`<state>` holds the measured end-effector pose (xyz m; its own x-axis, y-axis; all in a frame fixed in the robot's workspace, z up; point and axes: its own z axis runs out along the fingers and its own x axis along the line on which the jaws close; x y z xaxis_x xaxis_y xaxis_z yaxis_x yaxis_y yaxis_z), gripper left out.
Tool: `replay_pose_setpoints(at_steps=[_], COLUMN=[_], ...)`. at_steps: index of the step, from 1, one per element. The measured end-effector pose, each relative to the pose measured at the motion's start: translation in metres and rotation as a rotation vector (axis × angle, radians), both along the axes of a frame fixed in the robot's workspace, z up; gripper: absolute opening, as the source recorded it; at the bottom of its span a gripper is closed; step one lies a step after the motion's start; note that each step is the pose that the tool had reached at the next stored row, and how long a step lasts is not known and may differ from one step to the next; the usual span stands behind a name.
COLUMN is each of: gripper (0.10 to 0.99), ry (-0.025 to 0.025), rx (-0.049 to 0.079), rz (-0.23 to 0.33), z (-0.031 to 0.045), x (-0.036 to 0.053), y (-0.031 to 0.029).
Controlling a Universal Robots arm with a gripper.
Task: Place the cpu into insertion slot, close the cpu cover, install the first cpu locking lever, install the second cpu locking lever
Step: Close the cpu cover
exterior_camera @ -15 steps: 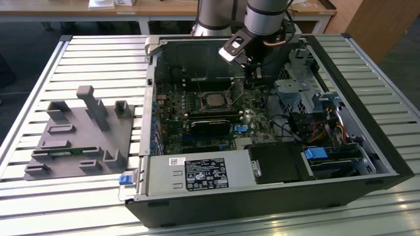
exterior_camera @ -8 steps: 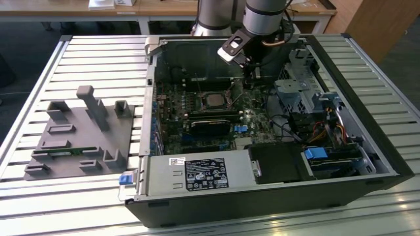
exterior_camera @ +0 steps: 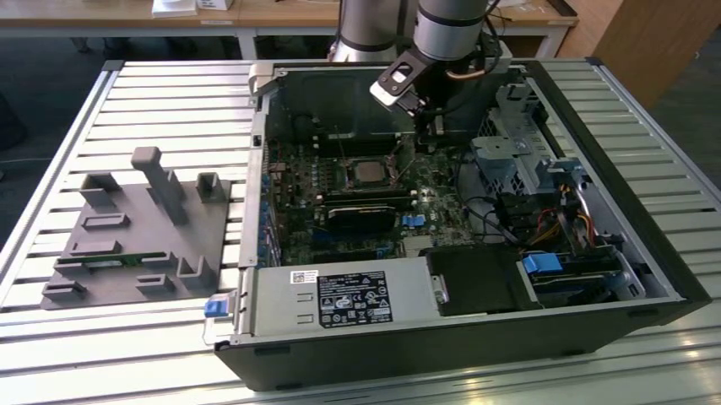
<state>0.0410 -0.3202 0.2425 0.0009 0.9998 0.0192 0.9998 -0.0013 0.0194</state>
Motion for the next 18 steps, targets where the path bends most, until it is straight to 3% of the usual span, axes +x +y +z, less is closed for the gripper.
replay_pose_setpoints(at_steps=[18], gripper=[0.106], ry=[0.0], rx=[0.0], rz=[0.0], z=[-0.0001], x=[-0.0194], y=[0.0])
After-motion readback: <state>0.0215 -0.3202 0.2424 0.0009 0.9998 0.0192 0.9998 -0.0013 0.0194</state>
